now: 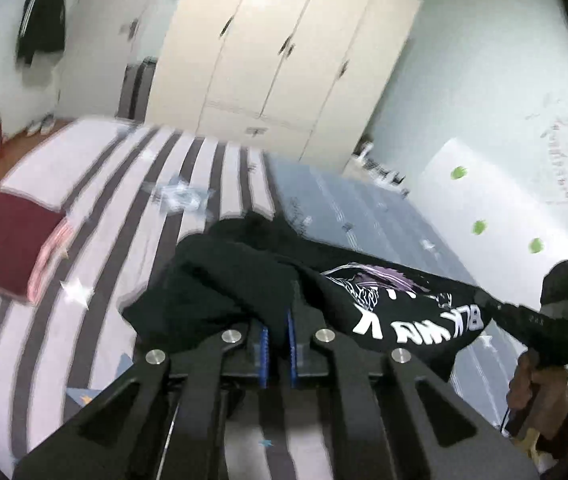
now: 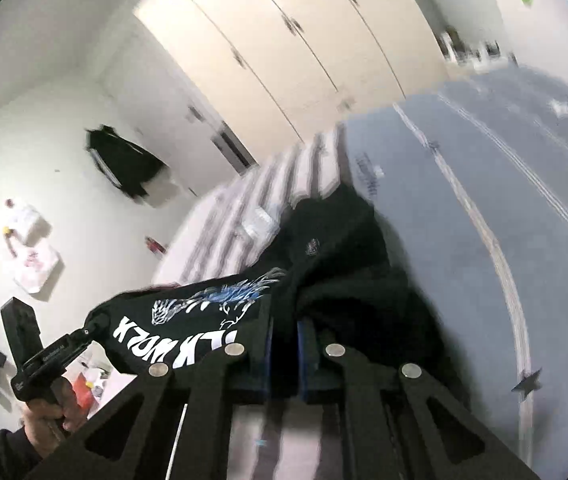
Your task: Fold clothes
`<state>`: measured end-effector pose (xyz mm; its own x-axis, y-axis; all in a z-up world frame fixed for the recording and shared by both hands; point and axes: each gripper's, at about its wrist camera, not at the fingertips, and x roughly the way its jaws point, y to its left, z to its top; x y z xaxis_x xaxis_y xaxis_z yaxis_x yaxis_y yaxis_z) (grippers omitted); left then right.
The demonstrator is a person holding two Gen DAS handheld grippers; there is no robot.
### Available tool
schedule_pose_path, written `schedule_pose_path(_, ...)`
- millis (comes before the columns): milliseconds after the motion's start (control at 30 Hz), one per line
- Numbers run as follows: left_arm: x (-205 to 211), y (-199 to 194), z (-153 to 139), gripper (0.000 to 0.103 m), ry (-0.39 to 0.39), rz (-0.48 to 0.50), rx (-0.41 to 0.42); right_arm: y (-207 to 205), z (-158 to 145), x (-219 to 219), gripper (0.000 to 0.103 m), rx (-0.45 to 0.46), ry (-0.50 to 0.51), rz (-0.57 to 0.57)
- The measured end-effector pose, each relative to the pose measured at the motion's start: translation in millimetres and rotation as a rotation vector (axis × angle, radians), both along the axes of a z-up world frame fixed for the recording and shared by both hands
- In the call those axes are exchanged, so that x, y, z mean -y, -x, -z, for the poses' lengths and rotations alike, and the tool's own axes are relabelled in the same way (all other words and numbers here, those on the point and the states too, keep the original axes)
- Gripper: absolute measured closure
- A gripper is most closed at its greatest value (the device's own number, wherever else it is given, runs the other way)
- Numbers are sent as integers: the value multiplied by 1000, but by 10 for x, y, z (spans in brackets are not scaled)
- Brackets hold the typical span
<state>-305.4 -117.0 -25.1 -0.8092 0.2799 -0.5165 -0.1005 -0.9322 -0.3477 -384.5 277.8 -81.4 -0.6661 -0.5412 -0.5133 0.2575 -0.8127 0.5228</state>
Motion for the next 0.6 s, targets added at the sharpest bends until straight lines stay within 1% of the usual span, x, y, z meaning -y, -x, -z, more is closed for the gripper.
schedule_pose_path(67, -41, -204, -500, 98, 17, 28, -50, -189, -492, -53, 95, -52, -1, -12)
schedule_pose_path(133, -37, -363, -1021, 98, -2, 46, -103, -386, -1002, -106, 95, -102, -2, -26)
schedule_pose_path(200, -30, -521, -1607, 98, -25, 64, -167, -583, -1610, -137, 95, -164, -13, -35)
schedule_pose_path(267, -38, -660, -2226, 98, -26, 80, -243, -756, -2225, -151, 95, -229, -21, -41)
schedule_pose_path(333, -73, -751, -2695, 98, -1, 83, -300, -903, -2814, -123, 95, -302, -47, -39)
schedule_pose_path(400, -80, -769, -3098, 98, 14, 95, -359, -991, -3282, -121, 95, -356, -63, -32)
schedule_pose_path(433, -69, -705, -3241, 98, 15, 99, -374, -1028, -3512, -118, 95, -383, -67, -28)
schedule_pose_path(467, -58, -576, -3292, 98, 18, 102, -373, -1053, -3724, -111, 95, -408, -75, -23)
schedule_pose_path(500, -46, -416, -3249, 98, 19, 102, -360, -1020, -3846, -86, 95, -425, -92, -13)
schedule_pose_path(567, -21, -97, -3164, 98, 21, 101, -335, -844, -3938, -31, 95, -431, -108, 6)
schedule_pose_path(600, -8, 105, -3033, 98, 26, 97, -313, -702, -3896, 1, 95, -412, -117, 16)
